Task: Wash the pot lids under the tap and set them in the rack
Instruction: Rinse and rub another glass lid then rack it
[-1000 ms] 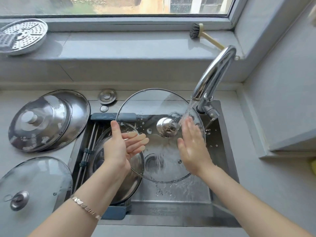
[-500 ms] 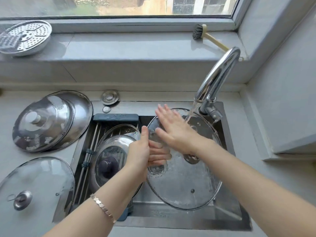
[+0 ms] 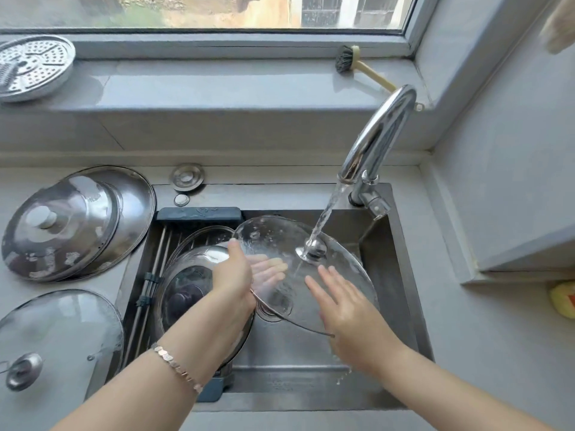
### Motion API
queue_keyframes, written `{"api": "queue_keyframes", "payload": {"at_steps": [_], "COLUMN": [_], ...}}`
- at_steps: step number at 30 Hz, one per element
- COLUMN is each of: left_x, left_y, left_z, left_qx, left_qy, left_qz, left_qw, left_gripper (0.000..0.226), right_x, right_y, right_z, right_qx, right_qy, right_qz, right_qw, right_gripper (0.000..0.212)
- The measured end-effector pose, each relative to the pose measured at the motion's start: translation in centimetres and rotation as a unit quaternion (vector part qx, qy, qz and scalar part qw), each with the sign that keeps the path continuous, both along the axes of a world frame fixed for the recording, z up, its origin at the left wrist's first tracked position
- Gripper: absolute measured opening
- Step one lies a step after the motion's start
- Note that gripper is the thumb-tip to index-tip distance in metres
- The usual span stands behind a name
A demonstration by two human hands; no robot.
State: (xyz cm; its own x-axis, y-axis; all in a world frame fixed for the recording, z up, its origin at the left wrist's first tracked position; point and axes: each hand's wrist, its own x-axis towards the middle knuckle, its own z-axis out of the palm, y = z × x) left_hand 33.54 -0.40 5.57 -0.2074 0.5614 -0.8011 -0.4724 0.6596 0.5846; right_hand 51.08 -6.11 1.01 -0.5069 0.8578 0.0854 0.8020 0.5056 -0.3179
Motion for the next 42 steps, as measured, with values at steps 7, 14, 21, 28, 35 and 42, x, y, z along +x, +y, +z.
{"api": "queue_keyframes", "payload": {"at_steps": [7,14,21,28,35,42], "left_x": [2.3,2.8,2.1,0.5,1.0,-0.4], "left_y": [0.2,-3.3,-5.7,-3.9,-3.2,-3.3], "left_z": [0.4,-2.9,-6.7,-5.7,-3.9,-2.5], "left_qx": [-0.086,-0.155,-0.087,0.02,0.049,0.077], "left_qy": [-0.129,-0.052,-0.216,-0.087,-0.011,0.01], "left_qz": [-0.073,-0.183,-0.09,-0.078,-0.068,-0.074], "left_qw": [0.985,0.969,0.968,0.993,0.996,0.994], "left_gripper": [0.067,0.072,0.072,0.065,0.065,0.064], "right_x": [3.5,6.2,8.8,6.7,-1.4,-0.4], "right_y": [1.0,4.3,6.3,4.8,5.4,5.6], "right_z": [5.2,10.4,8.4,1.5,-0.4,-0.2], "right_qx": [-0.021,-0.269,-0.436,-0.278,-0.12,-0.09], "right_qy": [-0.005,0.106,0.358,0.199,-0.092,-0.103], "right_qz": [-0.017,-0.203,-0.381,-0.432,-0.137,0.049], "right_qw": [1.0,0.935,0.733,0.834,0.979,0.989], "right_gripper": [0.046,0.022,0.019,0.048,0.088,0.084]}}
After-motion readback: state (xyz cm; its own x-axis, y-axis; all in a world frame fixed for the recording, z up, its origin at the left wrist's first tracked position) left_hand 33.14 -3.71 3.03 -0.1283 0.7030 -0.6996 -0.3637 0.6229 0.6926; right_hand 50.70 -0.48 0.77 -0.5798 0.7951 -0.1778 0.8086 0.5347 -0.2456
